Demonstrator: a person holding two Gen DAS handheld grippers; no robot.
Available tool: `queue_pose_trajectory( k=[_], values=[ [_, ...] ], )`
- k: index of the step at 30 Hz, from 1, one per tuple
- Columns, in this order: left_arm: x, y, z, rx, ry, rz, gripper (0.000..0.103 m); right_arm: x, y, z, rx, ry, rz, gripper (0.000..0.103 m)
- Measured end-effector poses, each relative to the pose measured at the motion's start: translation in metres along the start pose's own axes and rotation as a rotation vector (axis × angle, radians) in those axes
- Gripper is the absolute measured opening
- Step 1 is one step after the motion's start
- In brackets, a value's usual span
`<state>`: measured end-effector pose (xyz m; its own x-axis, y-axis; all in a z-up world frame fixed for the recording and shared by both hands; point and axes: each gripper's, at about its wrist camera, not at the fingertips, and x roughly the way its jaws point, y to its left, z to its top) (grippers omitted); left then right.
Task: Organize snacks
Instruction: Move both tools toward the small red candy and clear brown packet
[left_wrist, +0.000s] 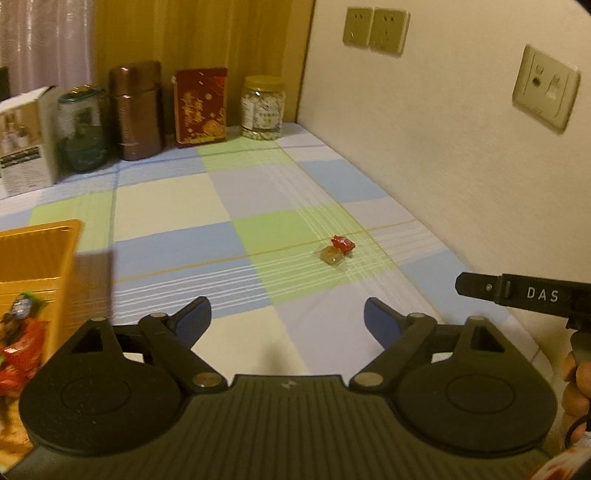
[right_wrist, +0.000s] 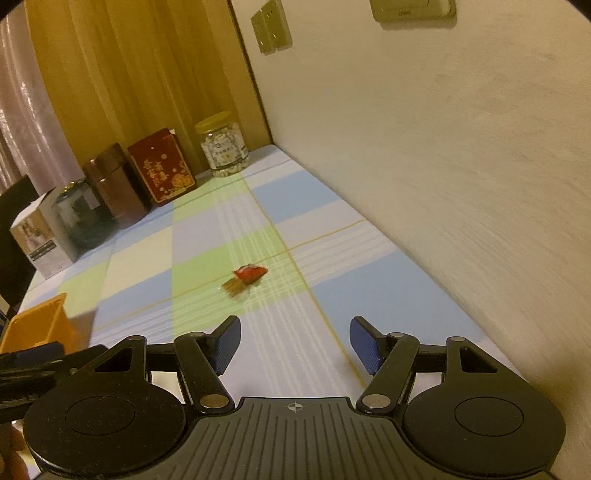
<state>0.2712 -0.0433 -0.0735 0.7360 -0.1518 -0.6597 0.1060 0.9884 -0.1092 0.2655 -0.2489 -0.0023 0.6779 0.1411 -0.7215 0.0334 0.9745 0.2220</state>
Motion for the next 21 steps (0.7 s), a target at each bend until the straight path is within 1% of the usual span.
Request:
queue_pose_trajectory(
  k=[1, 2, 3, 6, 9, 12, 17, 19, 21],
  values=[
    [0.009, -0.002, 0.0, -0.001, 0.006, -0.005, 0.085, 0.006, -0.003, 0.002, 0.002, 0.0, -0.002, 0.066],
    [0.018, -0.003, 0.001, -0.003, 0.012, -0.009, 0.083, 0.012, -0.006, 0.003, 0.004, 0.003, -0.001, 0.062],
    [0.027, -0.005, 0.002, -0.003, 0.018, -0.012, 0.082, 0.018, -0.008, 0.004, 0.004, 0.006, 0.0, 0.055],
    [0.052, -0.007, 0.004, -0.005, 0.032, -0.033, 0.079, 0.035, -0.016, 0.008, 0.0, 0.012, -0.006, 0.048],
    [0.075, -0.012, 0.01, 0.022, 0.031, -0.051, 0.078, 0.048, -0.023, 0.011, -0.001, 0.013, -0.009, 0.047],
    [0.101, -0.016, 0.016, 0.077, 0.04, -0.074, 0.073, 0.06, -0.028, 0.014, 0.005, 0.015, -0.009, 0.047],
    [0.136, -0.022, 0.028, 0.178, 0.052, -0.115, 0.055, 0.079, -0.03, 0.016, 0.003, 0.021, -0.006, 0.047],
    [0.147, -0.025, 0.03, 0.211, 0.056, -0.137, 0.05, 0.085, -0.03, 0.017, 0.004, 0.024, -0.005, 0.047],
    [0.156, -0.027, 0.032, 0.245, 0.059, -0.153, 0.047, 0.09, -0.029, 0.017, 0.003, 0.023, -0.004, 0.047]
  ],
)
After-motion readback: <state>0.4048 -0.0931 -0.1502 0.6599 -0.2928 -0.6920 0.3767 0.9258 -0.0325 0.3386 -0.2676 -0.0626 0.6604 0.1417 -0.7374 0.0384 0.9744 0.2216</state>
